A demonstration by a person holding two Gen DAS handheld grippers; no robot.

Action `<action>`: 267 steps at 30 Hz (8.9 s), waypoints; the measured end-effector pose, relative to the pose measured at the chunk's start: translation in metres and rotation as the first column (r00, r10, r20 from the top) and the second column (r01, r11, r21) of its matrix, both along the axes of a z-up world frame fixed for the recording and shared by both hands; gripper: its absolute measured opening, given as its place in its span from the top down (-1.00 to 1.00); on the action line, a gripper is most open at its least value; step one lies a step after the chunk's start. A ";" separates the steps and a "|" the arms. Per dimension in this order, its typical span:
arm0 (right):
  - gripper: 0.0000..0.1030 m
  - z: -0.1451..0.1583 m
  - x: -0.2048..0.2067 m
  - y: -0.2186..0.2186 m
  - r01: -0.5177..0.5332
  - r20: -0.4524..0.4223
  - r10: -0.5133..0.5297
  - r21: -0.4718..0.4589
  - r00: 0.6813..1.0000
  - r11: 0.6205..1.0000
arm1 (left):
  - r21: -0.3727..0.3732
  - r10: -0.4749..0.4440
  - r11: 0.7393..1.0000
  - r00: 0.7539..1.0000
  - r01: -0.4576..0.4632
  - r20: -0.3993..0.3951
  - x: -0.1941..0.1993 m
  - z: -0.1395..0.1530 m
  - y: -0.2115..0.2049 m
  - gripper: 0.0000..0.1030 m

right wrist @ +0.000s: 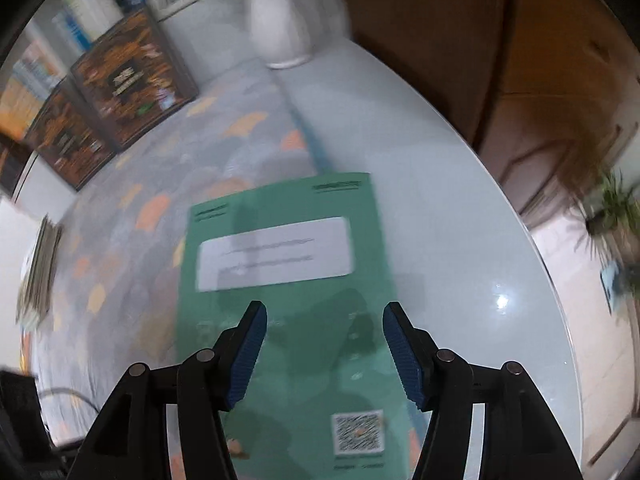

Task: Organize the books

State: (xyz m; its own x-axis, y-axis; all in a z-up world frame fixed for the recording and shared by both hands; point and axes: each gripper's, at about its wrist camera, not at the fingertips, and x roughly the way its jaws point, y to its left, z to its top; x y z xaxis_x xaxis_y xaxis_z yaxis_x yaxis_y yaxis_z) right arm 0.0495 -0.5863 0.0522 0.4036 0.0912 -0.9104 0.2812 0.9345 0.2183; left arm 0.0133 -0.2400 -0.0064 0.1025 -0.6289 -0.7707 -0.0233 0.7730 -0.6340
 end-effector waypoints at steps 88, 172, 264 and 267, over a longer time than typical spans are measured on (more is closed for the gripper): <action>-0.15 0.006 -0.001 0.360 -0.377 0.001 0.378 0.077 0.926 0.923 | 0.092 0.216 0.967 0.955 -0.238 0.202 0.004 0.026 0.270 -0.06; -1.00 -0.044 0.016 0.359 -0.434 0.022 0.433 0.071 0.901 0.898 | -0.283 0.129 0.956 0.974 -0.072 0.188 0.037 0.009 0.231 0.39; 0.39 0.029 0.184 0.598 -0.595 0.186 0.565 0.249 0.804 0.764 | 0.020 0.335 0.932 0.880 -0.363 0.338 0.128 0.087 0.445 0.72; 0.39 0.024 0.186 0.602 -0.566 0.170 0.540 0.253 0.825 0.785 | 0.026 0.350 0.927 0.888 -0.374 0.300 0.139 0.077 0.452 0.70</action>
